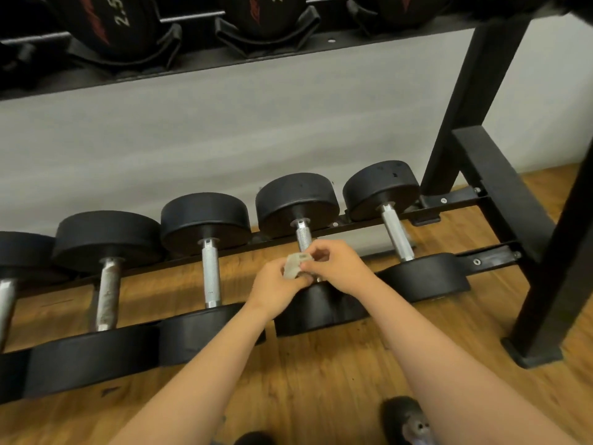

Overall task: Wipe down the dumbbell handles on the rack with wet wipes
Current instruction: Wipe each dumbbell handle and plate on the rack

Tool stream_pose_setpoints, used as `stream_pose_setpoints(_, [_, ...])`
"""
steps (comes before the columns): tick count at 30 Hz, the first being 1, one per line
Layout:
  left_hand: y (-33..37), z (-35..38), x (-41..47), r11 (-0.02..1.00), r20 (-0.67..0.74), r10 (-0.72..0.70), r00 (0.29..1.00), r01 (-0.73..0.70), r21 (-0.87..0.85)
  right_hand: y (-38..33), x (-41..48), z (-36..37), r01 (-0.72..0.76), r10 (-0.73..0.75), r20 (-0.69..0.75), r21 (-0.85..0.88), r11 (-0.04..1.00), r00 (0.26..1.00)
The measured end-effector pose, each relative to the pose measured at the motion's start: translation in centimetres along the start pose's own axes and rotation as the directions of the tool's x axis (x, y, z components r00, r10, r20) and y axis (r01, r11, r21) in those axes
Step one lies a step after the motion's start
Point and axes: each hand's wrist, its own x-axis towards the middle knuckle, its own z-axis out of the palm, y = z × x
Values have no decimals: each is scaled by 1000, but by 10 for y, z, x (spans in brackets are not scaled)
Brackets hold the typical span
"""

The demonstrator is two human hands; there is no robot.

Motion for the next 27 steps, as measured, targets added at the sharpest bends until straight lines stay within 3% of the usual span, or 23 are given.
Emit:
stream_pose_setpoints(6, [-12,23,9,972,-213,-175,961,133,-195,24,20,-15,-160,160,2,-5,987,987])
stream_pose_setpoints(10, [-24,46,9,993,-381,-109,918,115,-6,40,34,-37,-206,225,84,-189,960,971])
stream_pose_setpoints(12, [-28,50,11,995,-433,-100,896,96,-31,49,40,-41,-212,271,210,-265,941,939])
stream_pose_setpoints(16, [-29,51,13,996,-437,-84,896,85,-17,51,50,-28,-199,287,332,-275,941,899])
stream_pose_setpoints(27, [-25,52,11,997,-414,-61,908,71,9,50,52,-21,-312,376,268,-252,916,887])
